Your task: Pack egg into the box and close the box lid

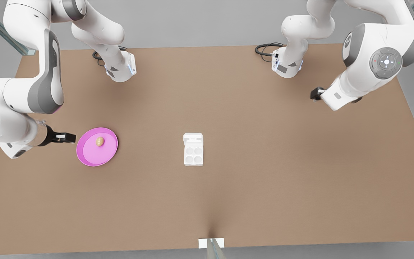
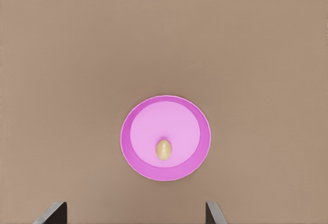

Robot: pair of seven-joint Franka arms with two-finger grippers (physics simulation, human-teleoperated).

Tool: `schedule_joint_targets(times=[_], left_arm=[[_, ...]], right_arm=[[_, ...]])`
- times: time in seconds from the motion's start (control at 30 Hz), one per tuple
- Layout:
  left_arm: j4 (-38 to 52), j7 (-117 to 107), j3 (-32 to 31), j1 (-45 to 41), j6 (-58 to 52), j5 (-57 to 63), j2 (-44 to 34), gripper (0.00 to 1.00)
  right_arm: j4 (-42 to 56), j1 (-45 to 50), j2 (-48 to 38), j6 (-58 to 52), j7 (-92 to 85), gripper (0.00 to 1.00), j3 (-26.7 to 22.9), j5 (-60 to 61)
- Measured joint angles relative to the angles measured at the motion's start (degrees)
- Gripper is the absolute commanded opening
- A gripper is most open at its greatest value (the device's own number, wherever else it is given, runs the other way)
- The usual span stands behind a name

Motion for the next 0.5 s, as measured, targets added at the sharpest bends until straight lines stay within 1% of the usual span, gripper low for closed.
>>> schedule_joint_targets(times=[0.1,0.17,0.23,0.27,0.37,0.4,0.47,0.5], left_arm=[[0.01,0.71,-0.05,0.88,3.58,0.38,0.30,1.00],[0.01,1.12,-0.10,1.98,5.15,0.56,1.81,1.00],[0.01,1.50,-0.18,3.40,6.27,0.70,2.99,1.00],[0.01,1.67,-0.19,3.94,6.70,0.74,3.42,1.00],[0.01,2.16,-0.19,4.21,7.61,0.83,3.88,1.00],[0.01,2.31,-0.21,4.00,7.83,0.86,3.92,1.00],[0.01,2.58,-0.21,3.49,8.14,0.89,3.95,1.00],[0.01,2.70,-0.21,3.32,8.27,0.90,3.95,1.00]], right_arm=[[-0.28,0.91,0.06,1.76,0.49,1.00,0.25,0.25],[-0.91,2.97,1.17,2.16,0.87,1.00,0.48,1.02],[-1.31,7.53,5.17,2.58,1.31,1.00,0.58,1.39],[-2.74,7.56,7.32,3.68,1.52,1.00,0.58,1.47],[-15.18,5.30,8.64,12.40,2.07,1.00,0.46,0.73],[-20.03,4.70,7.29,16.15,2.23,1.00,0.47,0.54],[-30.55,2.66,1.76,24.36,2.49,1.00,0.52,0.24],[-33.65,1.59,0.15,27.97,2.54,1.00,0.54,0.13]])
